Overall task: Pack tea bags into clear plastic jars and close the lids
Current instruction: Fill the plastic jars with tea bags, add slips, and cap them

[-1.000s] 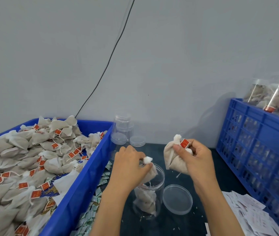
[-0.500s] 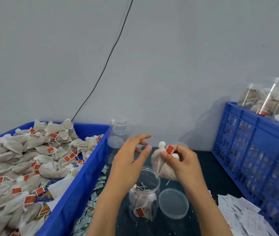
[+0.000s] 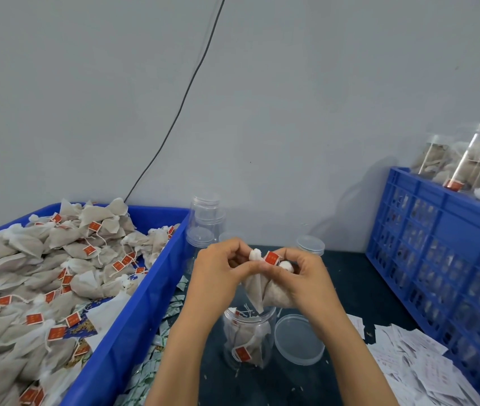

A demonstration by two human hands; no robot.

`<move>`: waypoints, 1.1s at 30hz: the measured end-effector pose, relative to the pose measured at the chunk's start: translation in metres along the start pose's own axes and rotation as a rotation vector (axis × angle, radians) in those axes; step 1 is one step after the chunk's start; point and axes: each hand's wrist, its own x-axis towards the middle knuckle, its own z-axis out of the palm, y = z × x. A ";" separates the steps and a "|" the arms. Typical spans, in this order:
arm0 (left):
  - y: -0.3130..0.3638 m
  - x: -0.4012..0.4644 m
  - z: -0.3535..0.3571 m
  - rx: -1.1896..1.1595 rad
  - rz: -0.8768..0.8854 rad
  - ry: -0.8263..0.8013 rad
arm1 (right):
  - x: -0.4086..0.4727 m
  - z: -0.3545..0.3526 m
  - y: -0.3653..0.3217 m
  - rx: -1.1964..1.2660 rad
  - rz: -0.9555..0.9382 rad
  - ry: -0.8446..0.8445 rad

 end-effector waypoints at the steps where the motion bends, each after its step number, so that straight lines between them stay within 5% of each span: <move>1: 0.000 0.001 -0.001 -0.002 -0.012 0.041 | 0.000 -0.001 0.000 0.020 0.002 -0.003; 5: -0.003 0.000 -0.007 0.116 -0.045 0.130 | 0.004 -0.014 0.003 0.059 0.001 0.131; 10: -0.003 -0.003 -0.001 0.831 0.137 -0.014 | 0.006 -0.025 0.007 0.085 -0.001 0.268; 15: -0.001 0.000 0.015 0.843 0.027 -0.261 | 0.005 -0.026 0.008 0.113 0.025 0.209; 22: 0.002 0.003 0.012 0.783 -0.098 -0.321 | 0.006 -0.025 0.009 0.174 0.067 0.173; 33: 0.020 0.033 0.024 0.784 -0.342 -0.849 | 0.005 -0.030 0.009 0.217 0.070 0.188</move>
